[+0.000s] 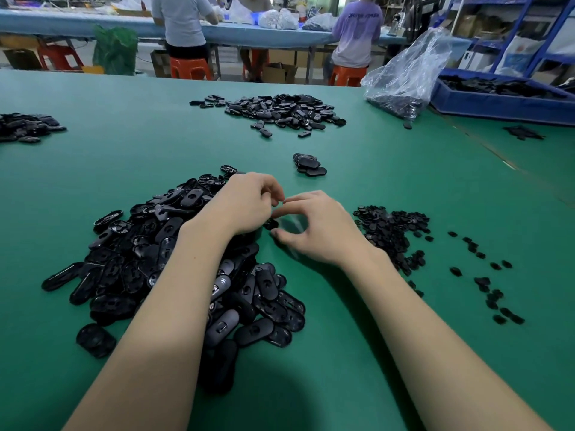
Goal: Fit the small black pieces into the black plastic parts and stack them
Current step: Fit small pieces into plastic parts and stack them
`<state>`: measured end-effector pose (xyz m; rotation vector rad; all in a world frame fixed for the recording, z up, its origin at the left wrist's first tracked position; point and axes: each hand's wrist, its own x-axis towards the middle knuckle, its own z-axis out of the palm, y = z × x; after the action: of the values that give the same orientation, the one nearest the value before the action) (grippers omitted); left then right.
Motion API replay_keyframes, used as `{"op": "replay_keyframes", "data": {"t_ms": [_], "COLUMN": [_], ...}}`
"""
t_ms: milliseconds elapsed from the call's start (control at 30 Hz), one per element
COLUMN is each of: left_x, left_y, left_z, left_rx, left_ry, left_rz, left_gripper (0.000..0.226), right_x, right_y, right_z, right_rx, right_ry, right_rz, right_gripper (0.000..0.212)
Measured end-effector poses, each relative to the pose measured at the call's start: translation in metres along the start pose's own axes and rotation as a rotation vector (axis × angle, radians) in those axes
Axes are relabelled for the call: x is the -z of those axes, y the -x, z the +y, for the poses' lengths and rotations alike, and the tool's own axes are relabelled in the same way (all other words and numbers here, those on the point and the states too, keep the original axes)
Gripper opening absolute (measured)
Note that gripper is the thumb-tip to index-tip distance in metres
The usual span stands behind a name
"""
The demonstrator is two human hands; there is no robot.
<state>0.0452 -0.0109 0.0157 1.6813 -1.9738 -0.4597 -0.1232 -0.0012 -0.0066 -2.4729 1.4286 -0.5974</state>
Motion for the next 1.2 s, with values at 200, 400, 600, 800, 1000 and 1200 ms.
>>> {"op": "replay_keyframes", "data": {"t_ms": [200, 400, 600, 800, 1000, 1200], "left_x": [0.0, 0.002, -0.008, -0.013, -0.016, -0.016], "left_y": [0.001, 0.006, 0.007, 0.006, 0.007, 0.006], "left_z": [0.001, 0.009, 0.023, 0.024, 0.023, 0.025], "left_rx": [-0.002, -0.039, -0.032, 0.016, 0.013, 0.023], "left_ry": [-0.026, 0.008, 0.084, 0.092, 0.165, 0.208], "left_rz": [-0.033, -0.079, -0.071, -0.095, -0.09, -0.086], "left_gripper": [0.028, 0.014, 0.012, 0.016, 0.026, 0.033], "right_x": [-0.003, 0.017, 0.046, 0.063, 0.058, 0.052], "right_y": [-0.002, -0.005, -0.002, 0.014, 0.012, 0.012], "right_z": [0.004, 0.026, 0.042, 0.067, 0.065, 0.067], "right_rx": [0.012, -0.08, -0.232, -0.491, -0.515, -0.478], "right_ry": [0.035, -0.075, -0.119, 0.12, 0.105, 0.119], "right_rz": [0.08, 0.068, 0.004, 0.02, 0.057, 0.122], "right_gripper": [0.02, 0.015, 0.006, 0.018, 0.017, 0.013]}}
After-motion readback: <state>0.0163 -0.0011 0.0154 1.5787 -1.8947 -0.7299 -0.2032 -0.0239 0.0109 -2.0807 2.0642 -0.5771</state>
